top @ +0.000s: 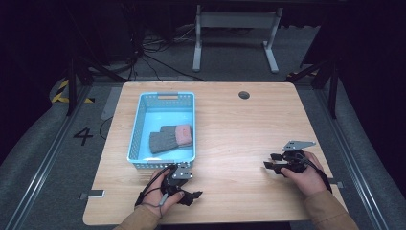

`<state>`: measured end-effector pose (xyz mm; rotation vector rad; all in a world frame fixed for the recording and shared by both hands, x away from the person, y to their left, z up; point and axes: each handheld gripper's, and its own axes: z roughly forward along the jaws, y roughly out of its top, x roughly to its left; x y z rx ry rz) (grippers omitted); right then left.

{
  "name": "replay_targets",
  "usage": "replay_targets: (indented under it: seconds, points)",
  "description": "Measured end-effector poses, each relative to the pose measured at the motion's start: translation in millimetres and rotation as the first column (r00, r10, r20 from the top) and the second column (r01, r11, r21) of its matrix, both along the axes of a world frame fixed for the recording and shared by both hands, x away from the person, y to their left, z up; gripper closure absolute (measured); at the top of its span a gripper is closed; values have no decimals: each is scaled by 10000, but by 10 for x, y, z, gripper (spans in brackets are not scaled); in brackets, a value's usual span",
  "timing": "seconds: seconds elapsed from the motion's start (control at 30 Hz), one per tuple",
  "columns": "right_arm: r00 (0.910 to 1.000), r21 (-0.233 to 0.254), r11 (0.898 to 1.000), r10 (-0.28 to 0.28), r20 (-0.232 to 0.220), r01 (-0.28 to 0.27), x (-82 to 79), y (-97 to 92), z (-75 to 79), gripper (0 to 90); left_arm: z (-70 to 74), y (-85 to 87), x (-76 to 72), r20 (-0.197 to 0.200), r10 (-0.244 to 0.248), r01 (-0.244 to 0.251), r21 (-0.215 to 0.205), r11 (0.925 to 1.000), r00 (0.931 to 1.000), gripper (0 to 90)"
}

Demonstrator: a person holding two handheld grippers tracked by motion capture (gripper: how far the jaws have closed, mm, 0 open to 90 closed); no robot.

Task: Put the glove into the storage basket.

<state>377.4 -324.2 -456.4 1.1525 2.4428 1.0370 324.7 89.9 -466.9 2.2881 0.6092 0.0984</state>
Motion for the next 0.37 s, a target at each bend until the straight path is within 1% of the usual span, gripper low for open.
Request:
replay_targets:
  seconds: [0.2,0.3,0.37]
  points:
    - [9999,-70,10000,-10,152,11,2,9,2,493,5,11,0,87,33,-33,23,10000,10000,237]
    - [9998,38,10000,-29,205,28,-4,12,10,489,8,22,1,205,98,-98,26,9999,9997,234]
    - [9997,55,10000,-45,240,44,-7,18,13,486,9,26,-1,211,146,-147,46,9999,9997,229]
